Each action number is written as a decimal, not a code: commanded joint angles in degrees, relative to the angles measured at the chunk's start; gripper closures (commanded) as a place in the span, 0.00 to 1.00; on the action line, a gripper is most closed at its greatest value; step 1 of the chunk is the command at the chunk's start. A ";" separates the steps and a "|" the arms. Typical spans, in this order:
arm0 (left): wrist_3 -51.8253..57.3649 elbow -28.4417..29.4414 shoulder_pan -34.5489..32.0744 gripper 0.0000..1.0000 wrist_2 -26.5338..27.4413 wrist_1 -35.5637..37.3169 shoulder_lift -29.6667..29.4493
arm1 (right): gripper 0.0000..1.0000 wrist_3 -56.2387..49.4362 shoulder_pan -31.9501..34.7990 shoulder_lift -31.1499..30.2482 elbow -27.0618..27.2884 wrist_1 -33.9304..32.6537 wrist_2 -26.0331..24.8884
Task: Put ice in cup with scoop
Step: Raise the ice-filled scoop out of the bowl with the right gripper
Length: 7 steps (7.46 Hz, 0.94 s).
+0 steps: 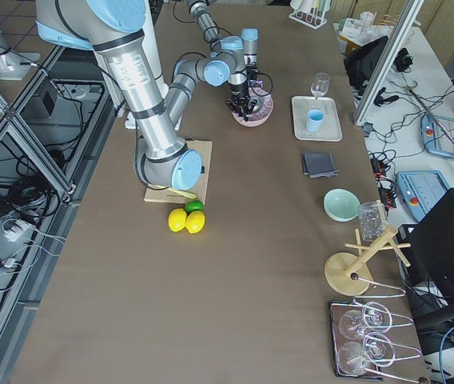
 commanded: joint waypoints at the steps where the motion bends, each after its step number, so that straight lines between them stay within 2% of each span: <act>1: 0.17 0.00 -0.09 0.02 -0.13 -0.08 0.34 | 1.00 0.25 0.64 -0.04 0.20 0.15 2.10; 5: 0.26 -0.44 -0.53 0.02 -0.40 -0.26 1.48 | 1.00 0.60 5.81 -0.48 0.55 0.51 10.79; 7: 0.35 -0.61 -0.62 0.02 -0.40 -0.43 1.83 | 1.00 1.92 6.53 -0.05 0.47 0.51 11.95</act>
